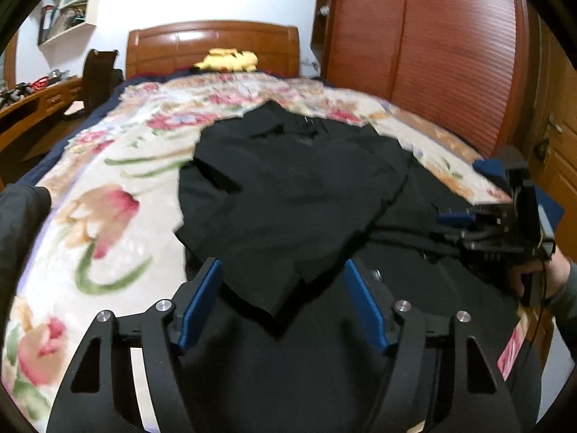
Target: Fold large clothes
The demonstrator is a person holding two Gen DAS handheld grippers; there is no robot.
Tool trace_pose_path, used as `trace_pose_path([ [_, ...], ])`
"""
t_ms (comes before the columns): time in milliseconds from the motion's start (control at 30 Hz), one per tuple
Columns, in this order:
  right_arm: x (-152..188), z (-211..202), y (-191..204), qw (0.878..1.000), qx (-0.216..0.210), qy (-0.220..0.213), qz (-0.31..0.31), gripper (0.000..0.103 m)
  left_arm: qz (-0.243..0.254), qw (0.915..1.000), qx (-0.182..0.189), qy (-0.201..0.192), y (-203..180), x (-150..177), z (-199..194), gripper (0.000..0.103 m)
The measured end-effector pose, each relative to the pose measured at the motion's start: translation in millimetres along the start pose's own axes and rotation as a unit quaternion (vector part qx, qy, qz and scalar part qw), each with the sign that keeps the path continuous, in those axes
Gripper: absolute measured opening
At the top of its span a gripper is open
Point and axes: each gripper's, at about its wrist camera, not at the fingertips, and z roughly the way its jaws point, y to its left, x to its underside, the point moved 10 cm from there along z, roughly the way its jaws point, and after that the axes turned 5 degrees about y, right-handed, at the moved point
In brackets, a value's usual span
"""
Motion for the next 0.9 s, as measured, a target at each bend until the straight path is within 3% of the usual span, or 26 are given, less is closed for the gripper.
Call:
trace_pose_path([
  [167,10,-4,-3,1.0,-0.005,-0.007,0.006,0.043,0.024,0.9988,-0.014,0.039,-8,14,16,0.055],
  [233,12,-3,-3,1.0,-0.007,-0.009,0.008,0.043,0.026,0.9981,-0.021,0.052,-7,19,22,0.039],
  [300,13,-3,-3,1.0,-0.009,-0.011,0.012,0.044,0.026,0.9976,-0.029,0.058,-4,22,24,0.013],
  [333,14,-3,-3,1.0,-0.01,-0.012,0.013,0.044,0.027,0.9975,-0.03,0.057,-5,22,23,0.01],
  [667,15,-25,-2,0.999,-0.007,-0.027,0.033,0.043,0.041,0.9984,-0.038,0.01,-31,20,-27,0.006],
  [767,22,-41,1,0.999,-0.025,-0.031,0.037,0.043,0.047,0.9983,-0.034,0.008,-39,22,-35,0.006],
  [900,36,-55,2,0.999,-0.015,-0.029,0.031,0.043,0.039,0.9983,-0.043,0.009,-37,22,-36,0.007],
])
